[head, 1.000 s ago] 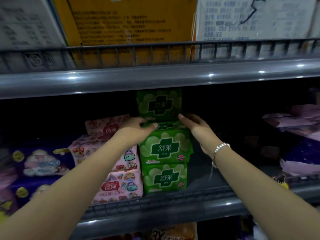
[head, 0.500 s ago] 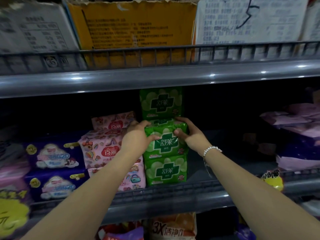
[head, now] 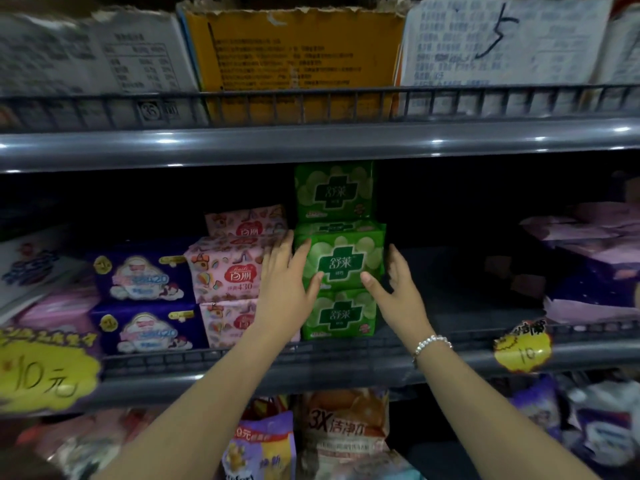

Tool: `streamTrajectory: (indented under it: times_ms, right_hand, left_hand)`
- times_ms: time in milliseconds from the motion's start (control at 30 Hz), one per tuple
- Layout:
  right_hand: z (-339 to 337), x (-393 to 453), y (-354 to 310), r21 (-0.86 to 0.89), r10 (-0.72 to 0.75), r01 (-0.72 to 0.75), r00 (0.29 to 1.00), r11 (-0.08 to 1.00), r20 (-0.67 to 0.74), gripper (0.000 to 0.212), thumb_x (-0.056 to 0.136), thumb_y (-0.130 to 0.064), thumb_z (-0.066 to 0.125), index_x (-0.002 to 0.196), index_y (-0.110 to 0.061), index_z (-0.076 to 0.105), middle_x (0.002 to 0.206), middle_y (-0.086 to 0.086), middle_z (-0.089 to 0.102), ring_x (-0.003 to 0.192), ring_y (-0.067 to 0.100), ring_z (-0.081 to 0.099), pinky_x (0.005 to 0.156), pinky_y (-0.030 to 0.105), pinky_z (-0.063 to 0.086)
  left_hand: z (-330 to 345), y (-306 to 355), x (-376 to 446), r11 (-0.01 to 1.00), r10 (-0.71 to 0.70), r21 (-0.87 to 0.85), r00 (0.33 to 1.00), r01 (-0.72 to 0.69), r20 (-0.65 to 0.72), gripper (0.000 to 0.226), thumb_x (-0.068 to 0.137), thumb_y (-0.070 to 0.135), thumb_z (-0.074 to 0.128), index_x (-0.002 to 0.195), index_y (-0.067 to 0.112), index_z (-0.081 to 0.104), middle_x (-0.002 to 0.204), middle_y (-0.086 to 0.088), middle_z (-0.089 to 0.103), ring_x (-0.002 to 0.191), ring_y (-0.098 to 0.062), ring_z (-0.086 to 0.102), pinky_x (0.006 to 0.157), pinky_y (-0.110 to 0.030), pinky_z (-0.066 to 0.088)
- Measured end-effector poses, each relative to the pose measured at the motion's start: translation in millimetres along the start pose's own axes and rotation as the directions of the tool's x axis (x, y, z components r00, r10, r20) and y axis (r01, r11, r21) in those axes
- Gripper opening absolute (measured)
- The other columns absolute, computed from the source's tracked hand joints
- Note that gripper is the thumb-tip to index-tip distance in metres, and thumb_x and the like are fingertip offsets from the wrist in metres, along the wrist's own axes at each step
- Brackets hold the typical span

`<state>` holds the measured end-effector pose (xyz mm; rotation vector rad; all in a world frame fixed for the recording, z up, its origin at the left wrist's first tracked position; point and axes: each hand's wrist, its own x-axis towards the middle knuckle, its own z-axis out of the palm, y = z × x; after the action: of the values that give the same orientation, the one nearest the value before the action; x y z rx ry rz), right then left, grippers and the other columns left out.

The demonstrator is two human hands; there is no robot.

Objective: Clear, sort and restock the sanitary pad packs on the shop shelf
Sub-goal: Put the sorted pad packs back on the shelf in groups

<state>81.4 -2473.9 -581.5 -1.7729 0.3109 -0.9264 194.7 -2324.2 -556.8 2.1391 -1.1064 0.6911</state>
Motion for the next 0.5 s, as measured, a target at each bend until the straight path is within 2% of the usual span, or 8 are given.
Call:
streamTrajectory:
  times_ms: [67,133,200,267,400,500]
  right_hand:
    - [7.2,-24.1,-3.0,-0.007,-0.022,0.022,1.000,1.000,-0.001,0.061,0.093,-0.027,0.062,0.142,-0.037,0.028,0.119,-0.035,0.042,0.098,-0.033,0.041,0.078,-0.006,0.034]
    - [16.9,-49.2,-2.2,-0.007,-0.026,0.026,1.000,1.000,0.019,0.057,0.092,-0.031,0.063,0.142,-0.035,0.036,0.129,-0.029,0.045,0.110,-0.025,0.043,0.088,-0.001,0.036]
    - [28.3,-76.8,0.6,-0.016,-0.013,0.014,0.999,1.000,0.053,0.047,0.091,-0.032,0.063,0.135,-0.037,0.044,0.130,-0.026,0.048,0.116,-0.016,0.046,0.093,0.006,0.039]
    - [42.2,-105.6,7.8,-0.025,0.010,-0.008,0.995,1.000,0.103,0.040,0.092,-0.030,0.063,0.128,-0.037,0.050,0.124,-0.025,0.053,0.115,-0.012,0.050,0.092,0.010,0.044]
    - [74.8,-163.4,30.3,0.001,0.093,-0.095,0.976,0.995,0.198,0.033,0.091,-0.024,0.065,0.120,-0.036,0.055,0.116,-0.023,0.060,0.112,-0.004,0.057,0.089,0.013,0.047]
    - [100.7,-202.4,49.8,0.014,0.179,-0.190,0.947,0.982,0.266,0.031,0.091,-0.018,0.065,0.115,-0.034,0.056,0.114,-0.017,0.063,0.108,-0.003,0.060,0.085,0.012,0.048]
  left_hand:
    - [-2.3,2.5,-24.2,0.996,-0.032,-0.085,0.999,0.031,-0.010,0.054,0.093,0.035,0.051,0.138,0.006,0.049,0.148,-0.022,0.038,0.138,-0.039,0.033,0.116,-0.051,0.022]
    - [-7.3,5.2,-52.6,0.981,-0.083,-0.176,0.996,0.079,-0.017,0.056,0.092,0.040,0.041,0.137,0.006,0.050,0.148,-0.019,0.039,0.139,-0.035,0.033,0.115,-0.053,0.025]
    - [-12.9,6.0,-85.5,0.950,-0.190,-0.249,0.982,0.190,0.024,0.048,0.096,0.034,0.047,0.137,0.010,0.051,0.149,-0.014,0.039,0.139,-0.032,0.032,0.114,-0.053,0.026]
    - [-15.8,1.5,-121.6,0.912,-0.296,-0.279,0.953,0.302,0.063,0.041,0.098,0.026,0.052,0.137,0.013,0.051,0.148,-0.010,0.039,0.138,-0.029,0.033,0.114,-0.050,0.027]
    - [-18.0,-16.0,-192.9,0.835,-0.444,-0.312,0.890,0.454,0.108,0.036,0.098,0.028,0.051,0.131,0.015,0.055,0.135,-0.006,0.048,0.125,-0.025,0.047,0.107,-0.047,0.037]
    - [-15.3,-32.8,-238.7,0.751,-0.568,-0.323,0.813,0.576,0.132,0.033,0.097,0.019,0.054,0.128,0.009,0.057,0.125,-0.010,0.053,0.114,-0.028,0.054,0.100,-0.038,0.041]
